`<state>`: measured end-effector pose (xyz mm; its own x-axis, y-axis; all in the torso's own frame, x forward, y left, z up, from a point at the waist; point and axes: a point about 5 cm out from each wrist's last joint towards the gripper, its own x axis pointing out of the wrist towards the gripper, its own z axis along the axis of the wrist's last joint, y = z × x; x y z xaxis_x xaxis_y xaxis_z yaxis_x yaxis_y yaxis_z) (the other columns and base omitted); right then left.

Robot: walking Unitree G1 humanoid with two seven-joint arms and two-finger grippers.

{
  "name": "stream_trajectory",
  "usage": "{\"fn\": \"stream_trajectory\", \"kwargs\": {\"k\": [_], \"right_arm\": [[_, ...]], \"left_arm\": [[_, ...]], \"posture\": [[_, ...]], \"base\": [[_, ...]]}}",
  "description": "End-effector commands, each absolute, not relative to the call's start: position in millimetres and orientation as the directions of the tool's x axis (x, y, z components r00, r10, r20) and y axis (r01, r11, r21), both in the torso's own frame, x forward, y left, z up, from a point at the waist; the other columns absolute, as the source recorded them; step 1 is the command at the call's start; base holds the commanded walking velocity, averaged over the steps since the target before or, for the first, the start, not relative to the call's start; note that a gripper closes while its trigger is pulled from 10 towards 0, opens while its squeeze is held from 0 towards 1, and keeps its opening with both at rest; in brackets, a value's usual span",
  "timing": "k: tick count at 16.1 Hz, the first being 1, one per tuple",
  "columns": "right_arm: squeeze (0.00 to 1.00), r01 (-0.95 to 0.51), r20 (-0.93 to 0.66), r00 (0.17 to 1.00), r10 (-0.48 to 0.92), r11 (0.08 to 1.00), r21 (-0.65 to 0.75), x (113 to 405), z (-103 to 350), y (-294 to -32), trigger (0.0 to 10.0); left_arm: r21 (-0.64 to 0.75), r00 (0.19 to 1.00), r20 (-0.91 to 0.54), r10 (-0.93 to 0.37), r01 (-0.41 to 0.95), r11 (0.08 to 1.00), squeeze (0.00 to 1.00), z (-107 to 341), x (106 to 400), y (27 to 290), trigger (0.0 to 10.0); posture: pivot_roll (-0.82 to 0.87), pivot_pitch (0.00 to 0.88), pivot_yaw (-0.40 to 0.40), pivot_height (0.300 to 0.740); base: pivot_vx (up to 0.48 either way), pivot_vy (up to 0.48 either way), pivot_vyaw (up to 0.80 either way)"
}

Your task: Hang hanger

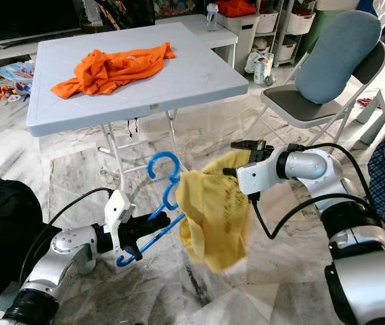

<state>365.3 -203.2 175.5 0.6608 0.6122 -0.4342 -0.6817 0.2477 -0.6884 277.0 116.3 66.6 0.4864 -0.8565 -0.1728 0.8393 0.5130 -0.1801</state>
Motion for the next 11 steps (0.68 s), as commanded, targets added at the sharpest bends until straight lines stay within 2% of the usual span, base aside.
{"fn": "stream_trajectory", "kwargs": {"k": [1, 5, 6, 8, 11], "right_arm": [[1.0, -0.637, -0.403, 0.701, 0.588, 0.263, -0.725, 371, 182, -201, 10.0], [1.0, -0.583, -0.357, 0.769, 0.53, 0.354, -0.731, 377, 182, -208, 10.0], [1.0, -0.583, -0.34, 0.781, 0.523, 0.419, -0.696, 376, 179, -211, 10.0], [1.0, -0.627, -0.338, 0.762, 0.552, 0.498, -0.599, 373, 171, -212, 10.0], [1.0, -0.694, -0.408, 0.714, 0.569, 0.504, -0.514, 362, 147, -215, 10.0]], "left_arm": [[-0.18, 0.513, -0.098, -0.853, 0.834, 0.522, 0.0, 81, 282, 118, 0.0], [-0.198, 0.54, -0.085, -0.837, 0.814, 0.545, 0.0, 84, 287, 119, 0.0], [-0.211, 0.556, -0.069, -0.828, 0.803, 0.557, 0.0, 87, 291, 120, 0.0], [-0.207, 0.558, -0.063, -0.828, 0.804, 0.558, 0.0, 91, 294, 119, 0.0], [-0.195, 0.565, -0.049, -0.824, 0.803, 0.563, 0.0, 97, 298, 120, 0.0]], "posture": [[-0.12, 0.0, -0.017, 0.74], [-0.12, 0.0, -0.01, 0.74], [-0.12, 0.0, -0.007, 0.74], [-0.12, 0.0, -0.005, 0.74], [-0.12, 0.0, 0.005, 0.74]], "base": [[0.0, 0.0, 0.0], [0.0, 0.0, 0.0], [0.0, 0.0, 0.0], [0.0, 0.0, 0.0], [0.0, 0.0, 0.0]]}}
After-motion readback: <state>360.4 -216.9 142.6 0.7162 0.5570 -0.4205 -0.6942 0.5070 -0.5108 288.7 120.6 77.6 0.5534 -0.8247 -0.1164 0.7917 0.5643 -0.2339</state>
